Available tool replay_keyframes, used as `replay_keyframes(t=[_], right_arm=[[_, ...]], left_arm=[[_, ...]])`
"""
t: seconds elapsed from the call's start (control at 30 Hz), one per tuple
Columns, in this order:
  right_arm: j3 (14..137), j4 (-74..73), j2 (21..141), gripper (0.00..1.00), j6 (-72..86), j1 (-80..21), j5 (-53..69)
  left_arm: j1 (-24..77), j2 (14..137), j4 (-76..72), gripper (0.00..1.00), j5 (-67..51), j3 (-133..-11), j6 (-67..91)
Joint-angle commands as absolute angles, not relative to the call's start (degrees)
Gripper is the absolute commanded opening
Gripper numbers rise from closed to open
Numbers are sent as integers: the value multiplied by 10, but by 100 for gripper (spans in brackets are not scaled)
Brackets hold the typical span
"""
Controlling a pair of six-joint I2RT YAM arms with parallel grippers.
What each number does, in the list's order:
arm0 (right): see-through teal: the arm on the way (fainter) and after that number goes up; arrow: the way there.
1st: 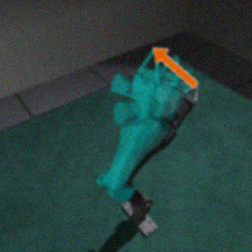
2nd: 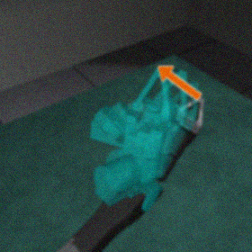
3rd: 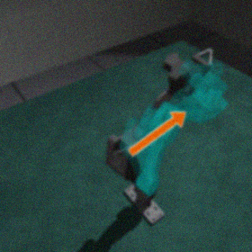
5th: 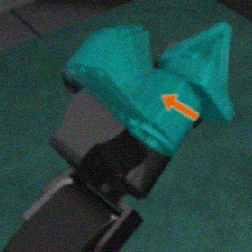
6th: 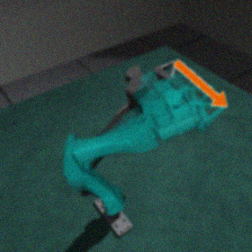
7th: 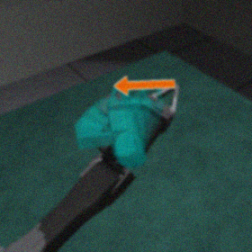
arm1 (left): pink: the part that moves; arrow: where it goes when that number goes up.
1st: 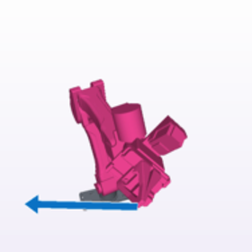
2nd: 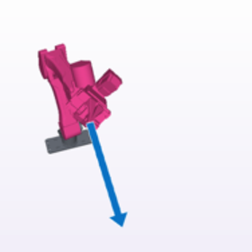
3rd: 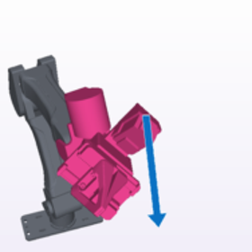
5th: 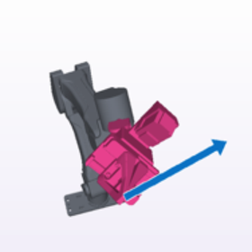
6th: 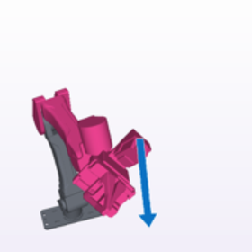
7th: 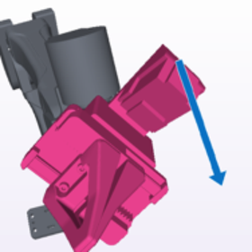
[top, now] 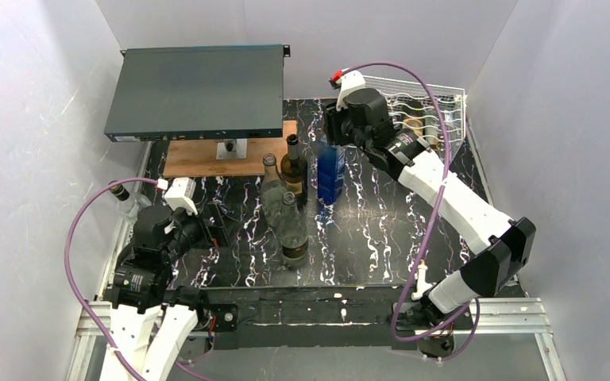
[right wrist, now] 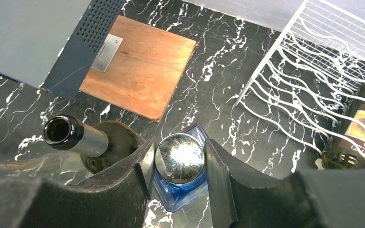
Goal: Put the wine bottle on the wine rack
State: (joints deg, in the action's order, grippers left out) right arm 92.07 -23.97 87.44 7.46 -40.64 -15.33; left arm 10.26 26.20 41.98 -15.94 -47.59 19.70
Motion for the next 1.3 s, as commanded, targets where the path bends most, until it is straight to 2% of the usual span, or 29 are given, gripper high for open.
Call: replay_keyframes(t=[0.0,0.2,0.37,0.5,0.63,1.07,1.27], right_arm=[[896,-228,864,51,60,-410,-193],[893,-215,863,56,57,-410,-194],[893,-210,866,50,57,-410,-193],[882,-193,861,34,56,-410,-215],[877,-159,853,1,41,-409,-256],[993,-118,928,1,13,-358,-269],[987,-79,934,1,6,-331,-280]], left_arm=[[105,263,412,99,-171,-473,192],[105,262,412,99,-171,-473,192],[104,261,412,99,-171,-473,192],[104,259,413,99,-170,-473,192],[104,259,412,99,-172,-473,192],[105,267,412,99,-169,-473,193],[105,273,413,99,-165,-474,194]])
